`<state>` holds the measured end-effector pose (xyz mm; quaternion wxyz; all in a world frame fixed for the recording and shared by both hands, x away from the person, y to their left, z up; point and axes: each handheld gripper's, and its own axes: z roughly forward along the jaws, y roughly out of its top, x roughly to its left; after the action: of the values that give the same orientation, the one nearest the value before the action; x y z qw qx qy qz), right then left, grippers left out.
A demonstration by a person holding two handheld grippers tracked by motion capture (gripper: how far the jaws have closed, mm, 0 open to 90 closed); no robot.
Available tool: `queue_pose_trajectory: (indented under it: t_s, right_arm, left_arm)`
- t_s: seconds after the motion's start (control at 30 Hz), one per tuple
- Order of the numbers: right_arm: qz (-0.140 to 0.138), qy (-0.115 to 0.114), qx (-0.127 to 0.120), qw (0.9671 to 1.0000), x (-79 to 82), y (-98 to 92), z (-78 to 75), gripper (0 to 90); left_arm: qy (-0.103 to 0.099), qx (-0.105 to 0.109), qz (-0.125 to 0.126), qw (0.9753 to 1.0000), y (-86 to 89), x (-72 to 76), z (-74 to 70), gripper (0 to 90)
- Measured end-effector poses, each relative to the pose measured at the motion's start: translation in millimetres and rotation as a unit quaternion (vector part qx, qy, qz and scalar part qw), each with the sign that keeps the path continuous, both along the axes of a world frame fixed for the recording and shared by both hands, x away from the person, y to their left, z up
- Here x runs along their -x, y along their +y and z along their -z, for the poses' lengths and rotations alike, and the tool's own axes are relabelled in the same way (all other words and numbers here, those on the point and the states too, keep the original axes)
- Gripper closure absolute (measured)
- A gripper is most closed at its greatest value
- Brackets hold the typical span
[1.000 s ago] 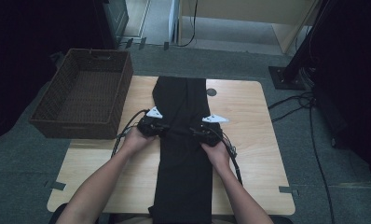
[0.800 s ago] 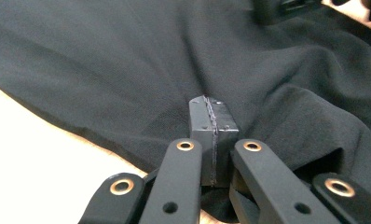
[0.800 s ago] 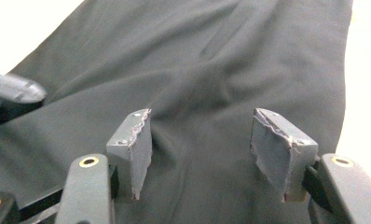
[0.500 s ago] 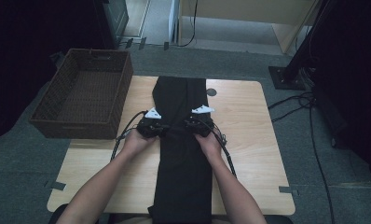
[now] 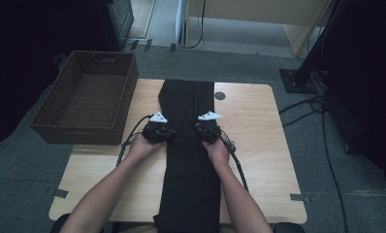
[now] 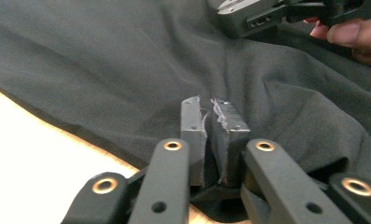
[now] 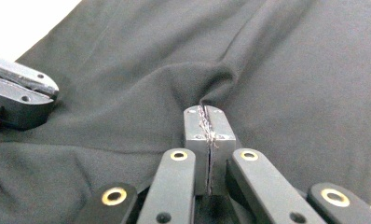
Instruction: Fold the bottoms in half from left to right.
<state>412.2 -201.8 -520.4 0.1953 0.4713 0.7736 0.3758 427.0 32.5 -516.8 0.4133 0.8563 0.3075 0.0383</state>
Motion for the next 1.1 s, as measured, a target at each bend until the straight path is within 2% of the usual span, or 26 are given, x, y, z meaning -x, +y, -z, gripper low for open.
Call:
queue_pose_trajectory:
  t_s: [0.07,0.2,0.27,0.33,0.47,0.63,0.8,0.9,1.0,1.1]
  right_arm:
    - [-0.001,0.005,-0.006,1.0,1.9,-0.6,-0.2,90.0]
    - [-0.01,0.019,-0.017,0.9996,12.5,-4.5,-1.7,90.0]
    - [-0.022,0.023,-0.017,0.9994,19.5,-4.7,-2.3,90.0]
    - [-0.031,0.022,-0.016,0.9992,26.7,-3.8,-2.3,90.0]
    - [-0.038,0.03,-0.019,0.9987,40.5,-4.1,-3.4,90.0]
    - [-0.052,0.041,-0.032,0.9973,55.2,-8.3,-3.1,90.0]
    - [-0.057,0.035,-0.034,0.9972,68.5,-8.7,-1.8,90.0]
    - [-0.053,0.033,-0.041,0.9972,68.1,-10.3,-0.7,90.0]
    - [-0.052,0.032,-0.045,0.9971,66.6,-10.9,0.0,90.0]
    - [-0.051,0.026,-0.044,0.9974,66.9,-10.6,1.0,89.9]
  left_arm:
    - [0.004,-0.006,-0.005,1.0,0.7,-1.9,-3.1,78.0]
    - [-0.012,-0.011,-0.016,0.9997,5.4,-5.5,-13.2,68.9]
    - [-0.016,-0.017,-0.03,0.9993,6.8,-9.4,-16.4,60.2]
    - [-0.012,-0.018,-0.044,0.9988,7.5,-14.9,-16.7,52.2]
    - [-0.021,-0.024,-0.049,0.9983,8.9,-25.8,-14.4,46.5]
    - [-0.026,-0.032,-0.065,0.997,3.8,-33.8,-7.1,43.6]
    - [-0.043,-0.049,-0.055,0.9964,-2.0,-31.8,-2.8,43.2]
    - [-0.052,-0.045,-0.057,0.996,-0.6,-30.7,-0.9,46.5]
    - [-0.068,-0.057,-0.054,0.9946,-1.3,-28.8,-0.2,49.4]
    - [-0.068,-0.054,-0.058,0.9945,-1.8,-28.9,-0.1,53.1]
